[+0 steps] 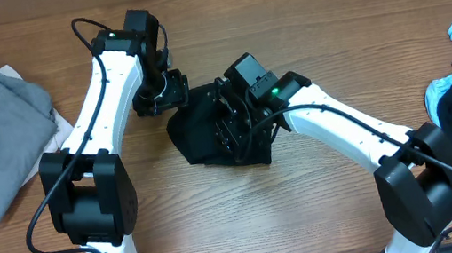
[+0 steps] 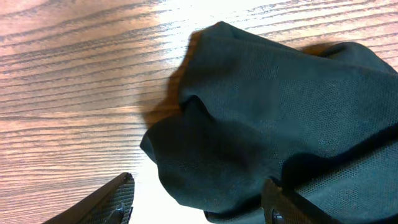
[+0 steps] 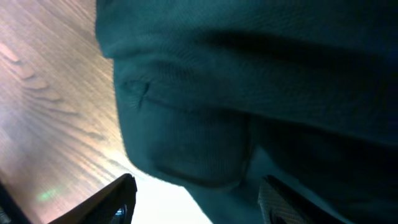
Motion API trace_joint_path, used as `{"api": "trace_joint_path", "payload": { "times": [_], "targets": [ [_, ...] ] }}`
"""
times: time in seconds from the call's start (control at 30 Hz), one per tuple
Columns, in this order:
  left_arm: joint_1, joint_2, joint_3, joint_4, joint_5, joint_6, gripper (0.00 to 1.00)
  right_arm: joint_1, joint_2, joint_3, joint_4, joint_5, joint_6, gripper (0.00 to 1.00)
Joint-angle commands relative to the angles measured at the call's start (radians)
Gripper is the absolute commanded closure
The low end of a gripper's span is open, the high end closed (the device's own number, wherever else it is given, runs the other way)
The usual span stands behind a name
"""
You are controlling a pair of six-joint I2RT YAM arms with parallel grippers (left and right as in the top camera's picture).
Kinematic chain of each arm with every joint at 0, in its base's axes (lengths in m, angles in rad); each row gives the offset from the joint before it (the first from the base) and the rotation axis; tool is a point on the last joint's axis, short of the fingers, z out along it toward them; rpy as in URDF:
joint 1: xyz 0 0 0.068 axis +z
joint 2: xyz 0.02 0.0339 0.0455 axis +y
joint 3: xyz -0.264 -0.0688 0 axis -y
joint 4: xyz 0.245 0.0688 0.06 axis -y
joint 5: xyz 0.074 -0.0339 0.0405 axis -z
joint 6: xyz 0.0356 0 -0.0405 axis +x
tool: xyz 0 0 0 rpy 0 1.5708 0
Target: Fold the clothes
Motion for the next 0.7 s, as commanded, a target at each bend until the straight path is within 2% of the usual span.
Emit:
{"api": "trace_joint_path", "payload": {
  "times": [0.0, 0.1, 0.17, 0.3, 0.33, 0.37, 0.5, 0.67],
  "targets": [
    [-0.005, -0.008, -0.008, 0.002, -0.021, -0.014, 0.32, 0.005, 0.014, -0.008, 0.006, 0.049, 0.007, 0.32],
    [-0.005, -0.008, -0.008, 0.004, -0.021, -0.014, 0.32, 0.005, 0.039, -0.008, 0.008, 0.044, 0.007, 0.32],
    [-0.005, -0.008, -0.008, 0.006, -0.021, -0.014, 0.32, 0.006, 0.053, -0.008, 0.008, 0.006, 0.006, 0.41],
    [-0.005, -0.008, -0.008, 0.005, -0.021, -0.014, 0.32, 0.006, 0.059, -0.008, 0.030, -0.087, -0.001, 0.67],
    [-0.005, -0.008, -0.008, 0.005, -0.021, -0.014, 0.32, 0.006, 0.059, -0.008, 0.032, -0.087, -0.001, 0.77],
    [-0.005, -0.008, -0.008, 0.005, -0.021, -0.014, 0.32, 0.006, 0.059, -0.008, 0.030, -0.087, -0.002, 0.96],
    [-0.005, -0.008, -0.008, 0.005, -0.026, -0.014, 0.31, 0.000, 0.039, 0.000, -0.005, -0.086, -0.001, 0.96],
    [-0.007, -0.008, -0.009, 0.013, -0.029, -0.014, 0.32, -0.051, -0.067, 0.138, -0.222, -0.038, 0.000, 0.96]
  ]
}}
